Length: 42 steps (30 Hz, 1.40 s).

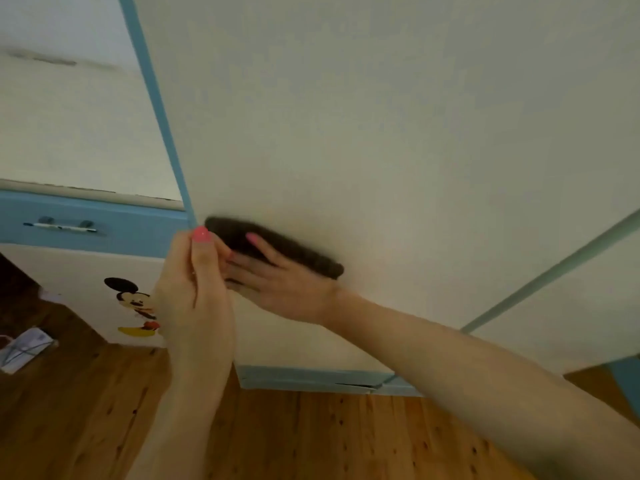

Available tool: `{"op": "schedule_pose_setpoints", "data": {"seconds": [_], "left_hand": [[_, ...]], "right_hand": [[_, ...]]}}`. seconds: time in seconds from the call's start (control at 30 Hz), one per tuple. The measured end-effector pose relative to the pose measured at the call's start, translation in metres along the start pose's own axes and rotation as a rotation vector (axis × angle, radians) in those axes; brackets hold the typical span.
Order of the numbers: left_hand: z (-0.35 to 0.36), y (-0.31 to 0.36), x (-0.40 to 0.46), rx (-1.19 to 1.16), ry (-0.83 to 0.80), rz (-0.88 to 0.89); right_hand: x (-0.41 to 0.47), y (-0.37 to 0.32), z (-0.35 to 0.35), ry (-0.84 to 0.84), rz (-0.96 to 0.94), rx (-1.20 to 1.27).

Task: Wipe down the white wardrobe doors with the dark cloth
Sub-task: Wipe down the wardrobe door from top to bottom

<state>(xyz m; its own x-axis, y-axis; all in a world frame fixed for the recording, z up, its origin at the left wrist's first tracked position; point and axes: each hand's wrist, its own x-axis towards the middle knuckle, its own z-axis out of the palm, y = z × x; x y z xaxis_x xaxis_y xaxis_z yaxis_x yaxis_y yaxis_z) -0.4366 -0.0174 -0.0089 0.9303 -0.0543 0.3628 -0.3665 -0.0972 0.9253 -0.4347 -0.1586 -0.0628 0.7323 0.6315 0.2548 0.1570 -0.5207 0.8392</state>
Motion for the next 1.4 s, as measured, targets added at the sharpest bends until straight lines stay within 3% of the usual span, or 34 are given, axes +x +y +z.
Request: {"op": "schedule_pose_setpoints", "data": {"seconds": [0.13,0.27,0.33,0.5,0.57,0.63,0.8,0.9,1.03,1.23,1.3,1.4], "left_hand": [[-0.002,-0.009,-0.002,0.029,-0.029,0.006],[-0.001,-0.019,-0.004,0.018,-0.048,0.014],[0.000,-0.024,-0.005,-0.006,-0.039,0.002],[0.002,-0.037,-0.016,-0.050,0.022,-0.017],[0.003,-0.041,-0.022,-0.054,0.035,-0.007],[0.004,-0.047,-0.028,-0.056,0.031,-0.021],[0.003,-0.065,-0.038,0.008,-0.049,0.011],[0.002,-0.073,-0.043,0.059,-0.043,0.020],[0.008,-0.069,-0.058,0.083,-0.042,-0.026],[0.042,-0.040,-0.071,0.045,-0.062,-0.072],[0.056,-0.035,-0.073,0.036,-0.060,-0.076],[0.069,-0.041,-0.080,0.042,-0.064,-0.065]], "right_hand": [[-0.048,-0.051,0.026,-0.288,-0.330,-0.015],[-0.068,-0.046,0.030,-0.284,-0.424,-0.035],[-0.060,-0.030,0.025,-0.156,-0.283,0.010],[0.003,0.012,-0.006,0.308,0.439,0.068],[0.022,0.007,-0.004,0.355,0.539,0.082],[0.023,-0.018,0.006,0.269,0.462,0.110],[-0.033,-0.102,0.053,-0.105,-0.062,-0.019],[-0.066,-0.110,0.064,-0.200,-0.188,-0.049],[-0.094,-0.066,0.051,-0.082,-0.147,-0.048],[-0.112,0.016,0.017,0.215,0.262,0.060],[-0.122,0.013,0.018,0.199,0.241,0.071],[-0.151,-0.020,0.041,0.036,0.026,0.056]]}}
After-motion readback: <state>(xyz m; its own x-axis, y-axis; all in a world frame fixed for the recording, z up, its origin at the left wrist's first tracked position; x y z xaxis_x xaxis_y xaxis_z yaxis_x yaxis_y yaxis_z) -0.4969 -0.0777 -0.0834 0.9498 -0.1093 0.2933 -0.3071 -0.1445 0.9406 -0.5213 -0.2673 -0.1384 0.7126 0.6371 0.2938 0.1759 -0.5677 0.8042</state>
